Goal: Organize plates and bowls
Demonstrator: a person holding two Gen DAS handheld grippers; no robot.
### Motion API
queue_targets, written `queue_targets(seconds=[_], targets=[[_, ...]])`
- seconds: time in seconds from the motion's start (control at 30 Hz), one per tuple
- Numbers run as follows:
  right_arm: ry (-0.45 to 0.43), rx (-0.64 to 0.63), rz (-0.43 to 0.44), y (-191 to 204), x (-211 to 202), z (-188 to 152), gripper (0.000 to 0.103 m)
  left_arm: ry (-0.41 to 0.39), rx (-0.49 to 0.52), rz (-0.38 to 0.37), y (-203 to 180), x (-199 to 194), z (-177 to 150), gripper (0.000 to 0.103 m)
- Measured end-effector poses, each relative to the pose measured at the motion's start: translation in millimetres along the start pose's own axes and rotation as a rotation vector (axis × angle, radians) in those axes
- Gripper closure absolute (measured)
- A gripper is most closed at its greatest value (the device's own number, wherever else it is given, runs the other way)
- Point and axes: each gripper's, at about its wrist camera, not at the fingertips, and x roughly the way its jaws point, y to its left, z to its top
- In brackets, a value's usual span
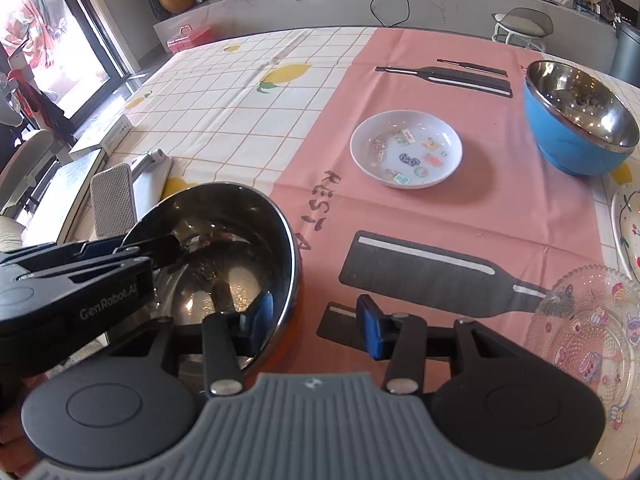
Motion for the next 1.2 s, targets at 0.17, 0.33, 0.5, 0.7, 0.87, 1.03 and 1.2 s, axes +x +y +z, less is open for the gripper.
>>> queue_targets(seconds=[0.17, 0.33, 0.5, 0.7, 0.87, 1.03, 1.2], targets=[[0.02, -0.032, 0.015, 9.0, 5.1, -4.1, 0.086, 0.004, -0.05, -0.025, 7.4, -0.3, 0.8, 0.092], [0.021, 0.014, 0.003, -1.5, -3.0, -5.8, 0.089, -0.009, -0.048, -0.095, 4.0, -10.4, 0.2, 0.094], [-0.003, 0.088, 0.001, -25.8, -24.9, -8.4, 0.089, -0.001, -0.032, -0.193, -9.8, -15.5, 0.8, 0.096], [-0.023, 0.136, -0.027, -48.9, -45.1, -14.7, 0.089, 0.012, 0.016, -0.251, -30.2, -16.4, -3.8, 0.098], [-0.011, 0.172, -0.027, -62.5, -48.5, -20.1, 0.089, 0.035, 0.04, -0.261, -40.0, -12.9, -9.1, 0.098], [0.007, 0.189, -0.018, -71.5, -47.6, -22.4, 0.089, 0.035, 0.067, -0.266, -45.9, -12.9, -12.9, 0.098], [0.005, 0.196, -0.005, -76.1, -49.3, -22.3, 0.089, 0.041, 0.055, -0.276, -44.2, -12.9, -12.3, 0.099]])
